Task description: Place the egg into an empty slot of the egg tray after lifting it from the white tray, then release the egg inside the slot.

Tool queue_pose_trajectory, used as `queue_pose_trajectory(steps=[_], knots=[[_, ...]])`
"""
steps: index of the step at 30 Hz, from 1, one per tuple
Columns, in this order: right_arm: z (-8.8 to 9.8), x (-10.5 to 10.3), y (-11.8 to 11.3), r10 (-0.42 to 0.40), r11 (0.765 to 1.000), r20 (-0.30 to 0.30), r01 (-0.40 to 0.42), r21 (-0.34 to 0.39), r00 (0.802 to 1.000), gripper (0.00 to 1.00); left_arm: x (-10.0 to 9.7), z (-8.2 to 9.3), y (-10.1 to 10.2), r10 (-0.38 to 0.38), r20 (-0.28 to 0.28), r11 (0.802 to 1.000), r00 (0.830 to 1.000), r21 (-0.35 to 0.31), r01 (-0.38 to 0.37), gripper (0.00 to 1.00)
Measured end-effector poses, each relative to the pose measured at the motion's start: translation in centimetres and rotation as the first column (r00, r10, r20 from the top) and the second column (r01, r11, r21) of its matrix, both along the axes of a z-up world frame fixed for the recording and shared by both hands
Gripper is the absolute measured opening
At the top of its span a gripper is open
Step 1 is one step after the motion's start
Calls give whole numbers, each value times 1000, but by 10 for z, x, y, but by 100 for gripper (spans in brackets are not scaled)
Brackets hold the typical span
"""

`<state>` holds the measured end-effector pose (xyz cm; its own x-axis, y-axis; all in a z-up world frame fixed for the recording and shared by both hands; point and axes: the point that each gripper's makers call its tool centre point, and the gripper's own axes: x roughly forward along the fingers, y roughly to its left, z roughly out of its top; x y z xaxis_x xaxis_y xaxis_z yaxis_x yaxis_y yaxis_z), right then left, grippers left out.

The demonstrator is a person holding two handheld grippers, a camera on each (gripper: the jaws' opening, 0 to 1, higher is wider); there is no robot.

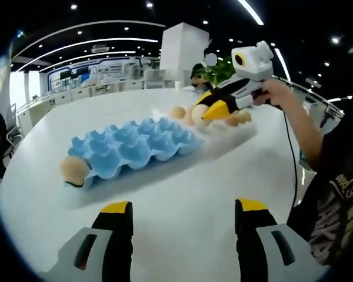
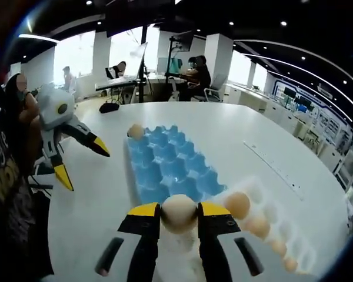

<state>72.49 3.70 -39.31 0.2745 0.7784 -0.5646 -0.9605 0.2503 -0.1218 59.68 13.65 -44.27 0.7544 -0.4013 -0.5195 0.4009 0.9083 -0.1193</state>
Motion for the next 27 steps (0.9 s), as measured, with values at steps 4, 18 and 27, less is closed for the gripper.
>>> queue_pose_trajectory(steps=[4, 18, 27], knots=[[0, -2, 6, 14, 1000, 0, -14, 3, 1000, 26, -1, 0, 1, 1, -2, 1000, 1000, 3, -1, 71], [2, -11, 24, 57, 998, 8, -57, -1, 998, 26, 1, 4, 4, 8, 4, 1000, 1000, 3, -8, 72], [4, -5, 33, 78, 997, 12, -78, 7, 997, 26, 2, 3, 5, 21, -2, 1000, 1000, -1, -21, 72]])
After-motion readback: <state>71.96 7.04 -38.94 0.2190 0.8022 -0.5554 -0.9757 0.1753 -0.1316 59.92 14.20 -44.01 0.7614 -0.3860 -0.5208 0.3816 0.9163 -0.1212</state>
